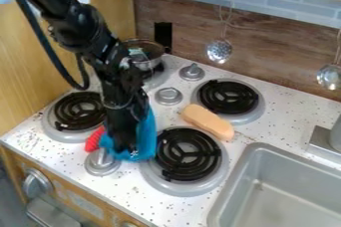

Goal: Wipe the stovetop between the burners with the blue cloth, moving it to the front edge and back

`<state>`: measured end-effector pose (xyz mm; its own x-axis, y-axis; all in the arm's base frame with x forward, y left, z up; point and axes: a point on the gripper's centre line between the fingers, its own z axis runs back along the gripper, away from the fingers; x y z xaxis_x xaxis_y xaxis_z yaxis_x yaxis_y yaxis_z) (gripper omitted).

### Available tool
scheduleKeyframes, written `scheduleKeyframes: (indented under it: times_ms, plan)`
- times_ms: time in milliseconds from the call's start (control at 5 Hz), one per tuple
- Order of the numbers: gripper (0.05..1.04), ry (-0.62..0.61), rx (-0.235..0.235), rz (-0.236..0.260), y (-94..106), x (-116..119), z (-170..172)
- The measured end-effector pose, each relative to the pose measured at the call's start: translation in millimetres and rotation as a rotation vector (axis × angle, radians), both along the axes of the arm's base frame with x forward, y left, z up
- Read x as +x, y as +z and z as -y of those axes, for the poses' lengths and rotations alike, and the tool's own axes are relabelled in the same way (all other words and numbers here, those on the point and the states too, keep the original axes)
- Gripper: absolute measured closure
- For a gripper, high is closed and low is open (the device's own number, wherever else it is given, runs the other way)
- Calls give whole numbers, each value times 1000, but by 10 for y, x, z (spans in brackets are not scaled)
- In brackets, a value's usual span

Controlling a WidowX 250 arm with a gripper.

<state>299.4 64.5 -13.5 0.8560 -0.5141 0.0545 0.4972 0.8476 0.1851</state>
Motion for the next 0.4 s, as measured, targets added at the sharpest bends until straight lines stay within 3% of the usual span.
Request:
scheduleKeyframes:
  times_ms: [400]
  plan:
    - [941,-38,-4,1,7,-326,67]
